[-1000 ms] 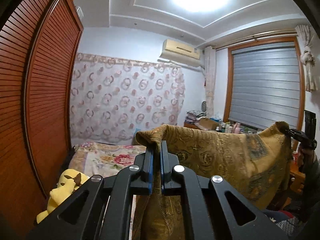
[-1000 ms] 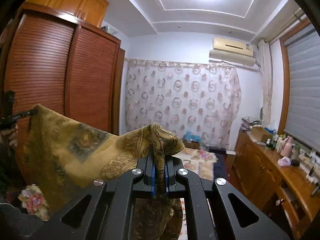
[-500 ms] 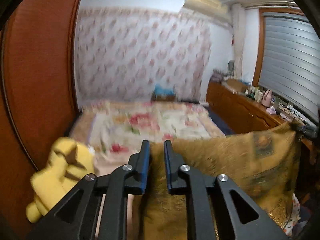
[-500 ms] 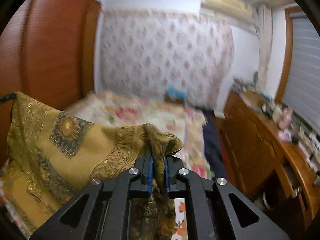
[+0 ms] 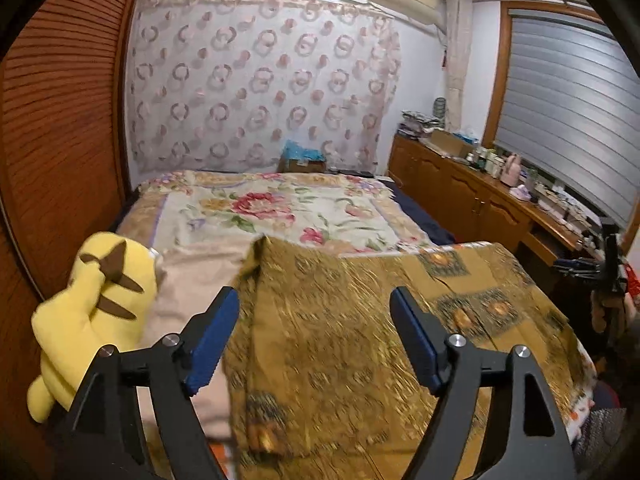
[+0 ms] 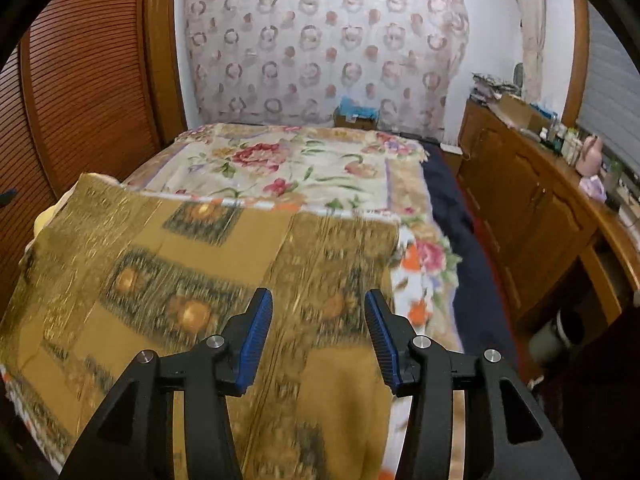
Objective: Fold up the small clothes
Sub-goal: 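Lay the lifted garment flat on the bed and open both grippers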
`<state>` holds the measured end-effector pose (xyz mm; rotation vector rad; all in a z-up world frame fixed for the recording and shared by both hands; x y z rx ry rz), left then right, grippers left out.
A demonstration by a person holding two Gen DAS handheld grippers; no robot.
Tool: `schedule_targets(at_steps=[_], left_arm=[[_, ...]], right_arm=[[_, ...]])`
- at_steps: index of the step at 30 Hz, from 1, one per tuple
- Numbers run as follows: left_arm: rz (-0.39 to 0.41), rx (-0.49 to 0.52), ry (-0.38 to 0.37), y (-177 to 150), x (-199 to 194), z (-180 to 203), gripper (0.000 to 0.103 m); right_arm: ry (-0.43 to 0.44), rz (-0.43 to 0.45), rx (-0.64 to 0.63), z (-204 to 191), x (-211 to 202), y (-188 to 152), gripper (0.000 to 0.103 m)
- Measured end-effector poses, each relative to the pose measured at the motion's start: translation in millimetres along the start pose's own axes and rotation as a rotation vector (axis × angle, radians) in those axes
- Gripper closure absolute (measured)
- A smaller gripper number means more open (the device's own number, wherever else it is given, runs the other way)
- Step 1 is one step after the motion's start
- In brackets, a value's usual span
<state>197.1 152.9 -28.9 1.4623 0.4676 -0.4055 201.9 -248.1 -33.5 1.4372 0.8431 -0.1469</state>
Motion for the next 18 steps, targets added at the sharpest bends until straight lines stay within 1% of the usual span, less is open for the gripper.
schedule_targets(at_steps=[1,2,3,5,7,8,12,15,18], left_arm=[[-0.006,0.002,-0.002,-4,-1,1,0.023],[-0.016,0.008,0.002,-10,-3,3,0.023],[-0.034,0.016,0.012,-16,-3,4,0.023],[-0.076,0.024,0.037,-29,-2,6,0.023],[-0.106,0.026,0.02,-40,-1,7,0.023],[-0.112,0.033,0.013,-46,-1,6,0.023],[-0.153,0.064,0.042,-71,1,5,0.023],[-0.193,0.068,0.055,-85,4,1,0.023],[-0.218,0.069,0.069,-94,9,-4,0.023]], right_arm=[[0.005,-0.004,0.009,8,-11,-8,0.053],[0.013,-0.01,0.015,8,-13,-15,0.053],[0.014,-0.014,0.024,18,-21,-18,0.053],[0.018,-0.017,0.046,16,-41,-36,0.053],[0.02,-0.018,0.067,19,-49,-46,0.053],[0.012,-0.019,0.064,16,-52,-45,0.053],[0.022,-0.039,0.07,14,-54,-58,0.053],[0.008,-0.061,0.07,13,-47,-62,0.054],[-0.002,-0.077,0.085,17,-45,-63,0.057]])
Point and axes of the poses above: each gripper's, at about its wrist camera, not at the fingertips, and x roughly the way its jaws point, z to its right, y to its top, the point moved 2 cm from there along x, roughly the way its jaws point, and after that the axes turned 12 degrees about y, right-handed, at the moved point
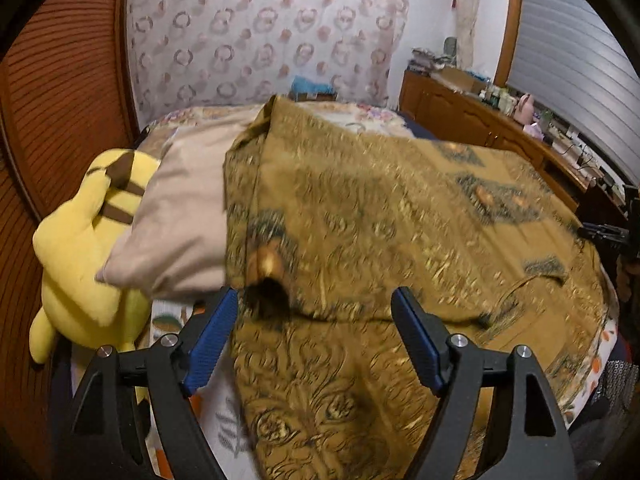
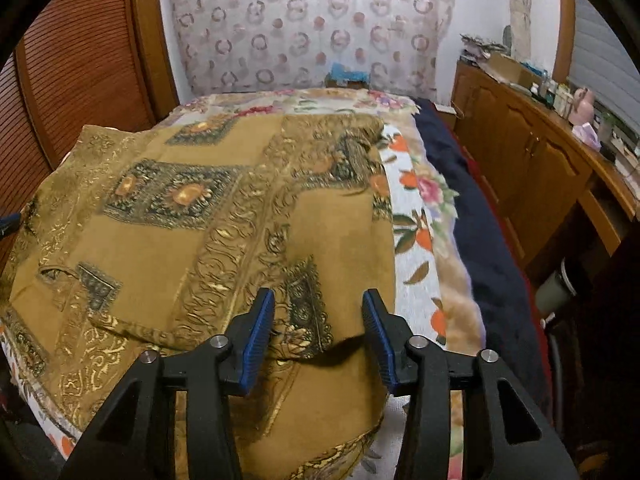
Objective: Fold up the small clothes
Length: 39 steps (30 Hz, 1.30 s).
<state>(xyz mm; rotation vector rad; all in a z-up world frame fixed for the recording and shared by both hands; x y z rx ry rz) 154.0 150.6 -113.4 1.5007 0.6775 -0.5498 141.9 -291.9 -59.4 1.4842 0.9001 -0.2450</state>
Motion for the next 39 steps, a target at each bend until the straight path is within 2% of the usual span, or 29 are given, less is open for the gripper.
schedule_targets(at_steps=[10,12,14,16,27,32,36,37,39], left_arm=[[-0.014,0.004,0.033,-9,4,-3,0.023],[-0.006,0.011,0.018,-8,2,-3,0.033],[-0.003,0.014,0.016,-6,2,-3,0.035],[0.006,0.016,0.021,-2,0,-2,0.043],[0.053,0.012,0.03,22,1,-3,0.065],[0.024,0.034,0.079,23,16,-4,0.067],[0.009,0.03,0.079,21,22,-8,0.068],[0.011,0.03,0.076,21,22,-8,0.071],[0.015,0.035,0.066,21,21,-8,0.087]], right_arm=[[-0.007,-0.003,-0.008,3,11,1,0.059],[-0.015,0.001,-0.017,3,10,1,0.059],[-0.013,0.001,-0.018,5,12,-1,0.059],[-0.018,0.0,-0.023,5,13,-3,0.059],[-0.029,-0.005,-0.047,10,8,-5,0.059],[-0.029,-0.005,-0.049,11,7,-5,0.059],[-0.028,-0.005,-0.051,13,7,-6,0.059],[-0.028,-0.005,-0.051,13,7,-6,0.059],[-0.029,-0.005,-0.052,12,7,-6,0.059]])
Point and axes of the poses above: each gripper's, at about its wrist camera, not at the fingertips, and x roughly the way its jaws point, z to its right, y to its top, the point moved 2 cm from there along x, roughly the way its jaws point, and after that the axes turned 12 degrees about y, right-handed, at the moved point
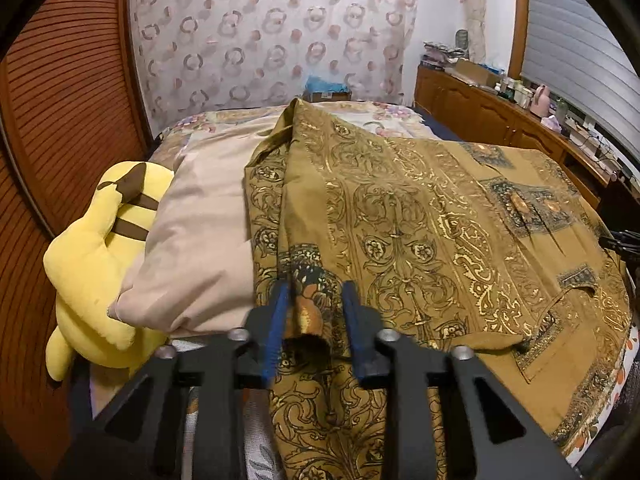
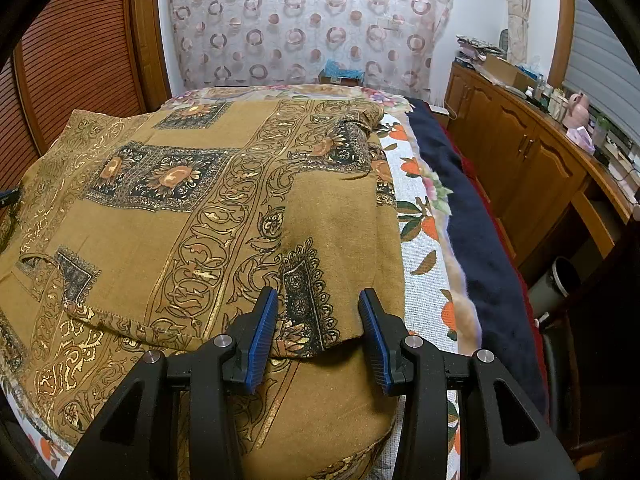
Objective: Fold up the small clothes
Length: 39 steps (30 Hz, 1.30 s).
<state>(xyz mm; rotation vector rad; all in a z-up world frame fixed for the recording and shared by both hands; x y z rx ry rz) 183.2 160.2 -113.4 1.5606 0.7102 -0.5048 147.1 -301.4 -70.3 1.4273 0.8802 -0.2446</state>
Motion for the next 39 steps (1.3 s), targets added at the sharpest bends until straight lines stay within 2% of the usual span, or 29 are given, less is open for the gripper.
schedule_targets(at_steps=[3,9,10,12,14,19,21,26,29,34,39], left_arm=[[0.007,0.016,0.004,0,-1,4,0.099],[0.035,-0.012,0.013,1,-13,4,0.1],[0.045,-0.014,0.017,1,-18,4,0.1],[0.074,-0.028,0.01,1,-31,2,0.1],[0.096,-0.044,-0.008,1,-43,1,0.1],[0.144,-0.055,-0.031,1,-71,5,0.1],[0.159,-0.048,-0.015,2,-81,7,0.1],[0.19,-0.079,-0.039,4,-102,1,0.1],[0.199,-0.084,-0.036,0,-117,-3,0.1],[0.144,-0.101,-0.04,-29,-127,-12,0.1],[0.058,-0.1,-0.03,-65,-111,-4,0.1]], right_arm=[[0.001,0.0,0.001,0,0,0,0.059],[-0.002,-0.005,-0.014,-1,0,1,0.061],[0.0,-0.009,-0.027,-2,0,1,0.064],[0.024,-0.015,-0.043,-4,-2,4,0.095],[0.011,0.011,-0.065,-7,-9,7,0.098],[0.054,0.083,-0.072,-14,-32,13,0.1],[0.085,0.128,-0.063,-16,-49,15,0.101],[0.141,0.21,-0.067,-22,-91,19,0.101],[0.133,0.234,-0.079,-21,-111,18,0.101],[0.103,0.198,-0.101,-20,-125,-5,0.101],[0.089,0.113,-0.09,-19,-108,-35,0.101]])
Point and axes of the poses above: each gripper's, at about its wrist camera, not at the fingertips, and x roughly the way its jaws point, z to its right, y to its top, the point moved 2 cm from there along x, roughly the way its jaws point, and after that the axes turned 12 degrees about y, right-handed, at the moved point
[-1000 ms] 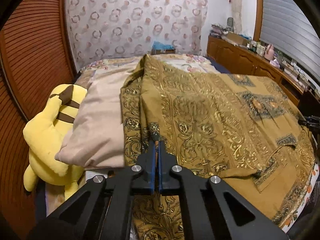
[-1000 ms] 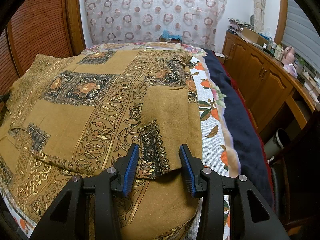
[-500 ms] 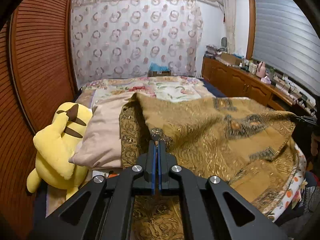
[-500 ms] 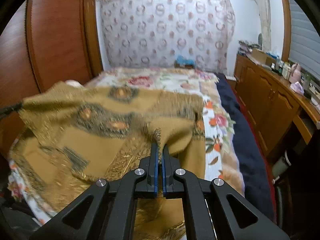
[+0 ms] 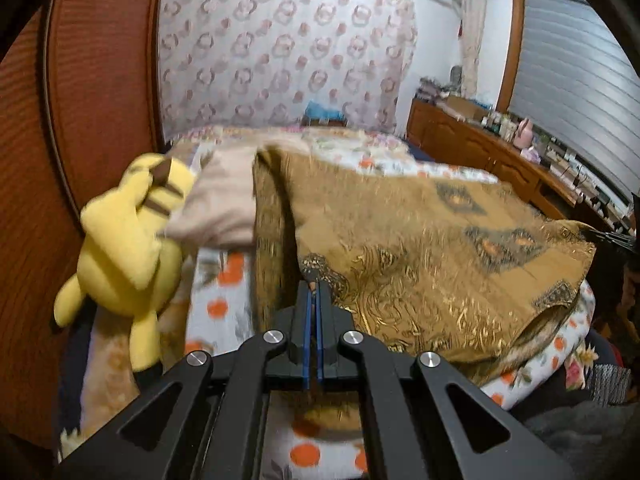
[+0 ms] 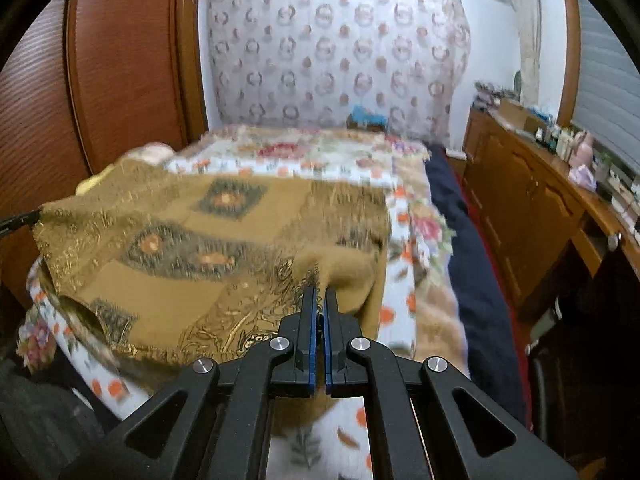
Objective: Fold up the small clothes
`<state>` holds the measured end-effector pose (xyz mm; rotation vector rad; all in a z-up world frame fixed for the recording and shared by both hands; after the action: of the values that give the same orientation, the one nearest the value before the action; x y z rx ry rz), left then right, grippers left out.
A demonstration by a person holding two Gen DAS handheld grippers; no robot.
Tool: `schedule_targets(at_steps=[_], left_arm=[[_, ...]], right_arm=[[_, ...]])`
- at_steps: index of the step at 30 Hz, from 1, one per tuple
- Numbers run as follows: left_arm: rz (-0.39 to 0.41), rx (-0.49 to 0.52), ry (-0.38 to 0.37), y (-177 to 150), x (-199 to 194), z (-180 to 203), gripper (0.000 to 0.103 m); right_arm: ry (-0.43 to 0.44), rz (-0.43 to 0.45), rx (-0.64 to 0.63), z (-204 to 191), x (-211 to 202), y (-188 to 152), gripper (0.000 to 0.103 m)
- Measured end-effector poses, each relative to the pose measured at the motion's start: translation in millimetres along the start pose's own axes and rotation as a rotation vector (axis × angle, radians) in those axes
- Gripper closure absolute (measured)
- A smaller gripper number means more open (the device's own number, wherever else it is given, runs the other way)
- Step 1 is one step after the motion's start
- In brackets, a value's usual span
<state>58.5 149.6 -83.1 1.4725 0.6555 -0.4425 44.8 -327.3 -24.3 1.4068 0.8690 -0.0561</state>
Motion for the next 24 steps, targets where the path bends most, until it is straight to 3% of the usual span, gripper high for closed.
schedule_targets(at_steps=[5,8,10,12,13,15,16,18,24], left_arm=[[-0.051,0.02,0.042,-17,15,4,0.1],[-0.046,0.011,0.035,-17,13,2,0.1],[-0.033,0.008,0.038,-17,10,1,0.088],[-0.021,-0.012,0.033,-15,7,-3,0.059],[-0.018,-0.018,0.033,-16,7,-4,0.055],[-0.014,-0.029,0.043,-15,8,-8,0.034],[-0.015,-0.038,0.046,-16,9,-9,0.029],[-0.022,-0.06,0.048,-17,14,-12,0.024],[-0.052,-0.068,0.071,-20,25,-10,0.024]], right_arm=[[-0.026,-0.018,0.058,6,13,-14,0.101],[-0.06,0.017,0.061,4,11,-9,0.08],[-0.067,0.045,0.047,-12,9,-8,0.076],[-0.077,0.071,0.032,-20,5,-4,0.066],[-0.076,0.082,0.023,-22,5,-10,0.063],[-0.065,0.106,0.0,-28,4,-12,0.054],[-0.05,0.11,-0.011,-32,5,-13,0.051],[-0.019,0.105,-0.036,-44,14,-17,0.045],[0.038,0.07,-0.069,-70,52,-26,0.045]])
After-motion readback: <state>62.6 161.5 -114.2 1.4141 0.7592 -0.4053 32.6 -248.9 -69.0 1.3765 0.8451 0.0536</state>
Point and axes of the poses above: each gripper's, at about its wrist camera, not at the fingertips, and x roughly the way its jaws point, z to its right, y to its top, the point moved 2 cm from there along x, roughly the way its jaws point, and after that the axes turned 12 degrees about y, right-handed, at the moved point
